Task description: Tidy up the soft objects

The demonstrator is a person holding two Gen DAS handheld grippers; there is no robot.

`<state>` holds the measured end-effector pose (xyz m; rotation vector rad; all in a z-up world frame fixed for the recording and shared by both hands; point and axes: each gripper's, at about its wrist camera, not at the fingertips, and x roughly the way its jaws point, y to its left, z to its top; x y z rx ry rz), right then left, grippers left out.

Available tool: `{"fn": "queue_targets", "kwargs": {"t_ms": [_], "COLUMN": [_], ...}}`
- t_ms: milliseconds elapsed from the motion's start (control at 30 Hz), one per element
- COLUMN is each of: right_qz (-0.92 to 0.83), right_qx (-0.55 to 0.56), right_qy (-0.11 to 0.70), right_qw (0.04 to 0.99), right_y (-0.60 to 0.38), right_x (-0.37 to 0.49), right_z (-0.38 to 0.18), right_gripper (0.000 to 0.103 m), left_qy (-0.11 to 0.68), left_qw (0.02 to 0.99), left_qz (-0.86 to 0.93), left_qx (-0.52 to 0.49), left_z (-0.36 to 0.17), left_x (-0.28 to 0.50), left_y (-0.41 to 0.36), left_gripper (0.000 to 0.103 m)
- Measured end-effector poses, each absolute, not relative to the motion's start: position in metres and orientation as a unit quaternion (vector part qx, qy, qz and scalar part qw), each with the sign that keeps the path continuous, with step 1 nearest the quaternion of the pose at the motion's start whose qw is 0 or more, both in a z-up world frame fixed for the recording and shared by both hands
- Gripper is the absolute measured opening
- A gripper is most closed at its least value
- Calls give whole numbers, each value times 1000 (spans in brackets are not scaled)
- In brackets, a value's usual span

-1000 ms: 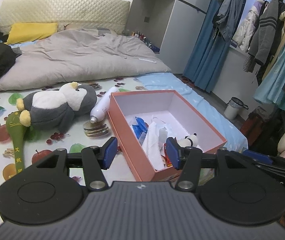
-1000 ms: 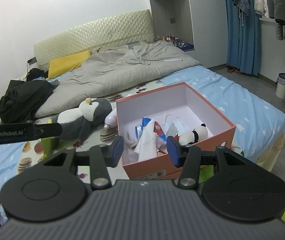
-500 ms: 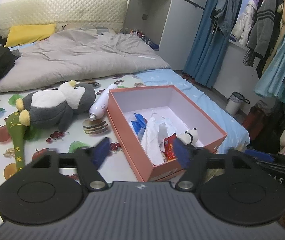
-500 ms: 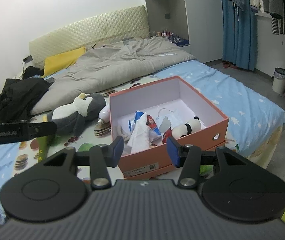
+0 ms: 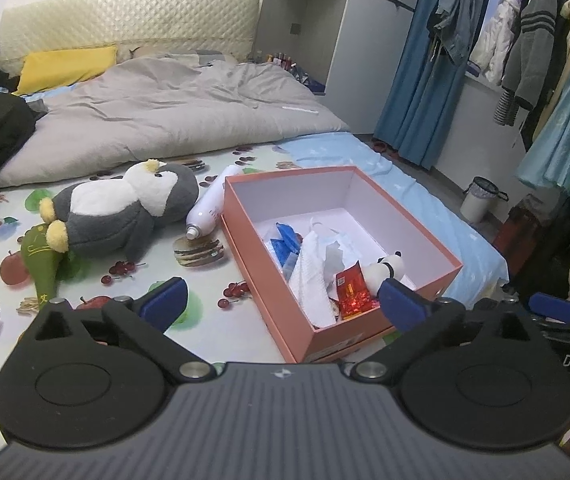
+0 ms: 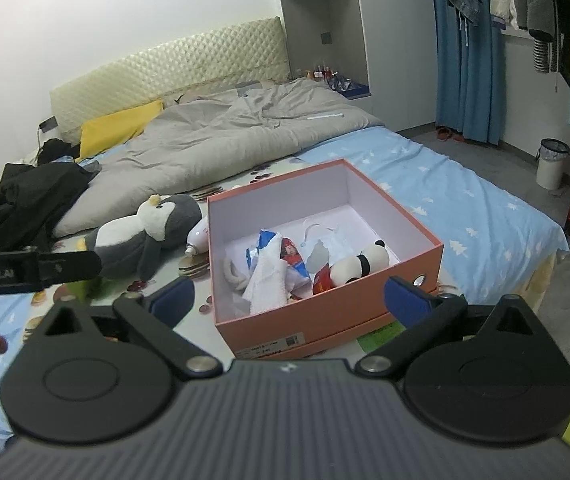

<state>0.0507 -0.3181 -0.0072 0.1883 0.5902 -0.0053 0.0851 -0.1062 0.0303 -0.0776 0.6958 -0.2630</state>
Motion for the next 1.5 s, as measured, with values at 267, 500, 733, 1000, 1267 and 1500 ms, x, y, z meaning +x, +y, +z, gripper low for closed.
{"fn": "queue_targets", "kwargs": {"t_ms": [267, 500, 733, 1000, 1267, 1500], "right_qz": [3, 1, 4, 7, 9, 10], "right_qx": [89, 88, 84, 80, 77, 80], "right_qy": [289, 288, 287, 286, 284, 284], "right_qw": [953, 954, 954, 955, 956, 956], "right_y": [-314, -314, -311, -310, -309, -307], "right_x": [49, 49, 49, 47, 46, 46], "right_z": [-5, -5, -4, -3, -1, -1], "right_gripper": [103, 103, 103, 103, 103, 103], "left_qy": [343, 346, 342, 338, 336, 331], "left_qw": [931, 930, 931, 933, 933, 935], "left_qz": [-119, -121, -122, -122, -121, -126], "left_qx": [-38, -35, -37, -39, -39, -34], "left_z": [32, 31, 33, 35, 36, 38], "left_x": [84, 84, 81, 77, 74, 70], "left_y": [-105, -105, -104, -101, -101, -103], "left_gripper": [103, 103, 103, 103, 103, 103]}}
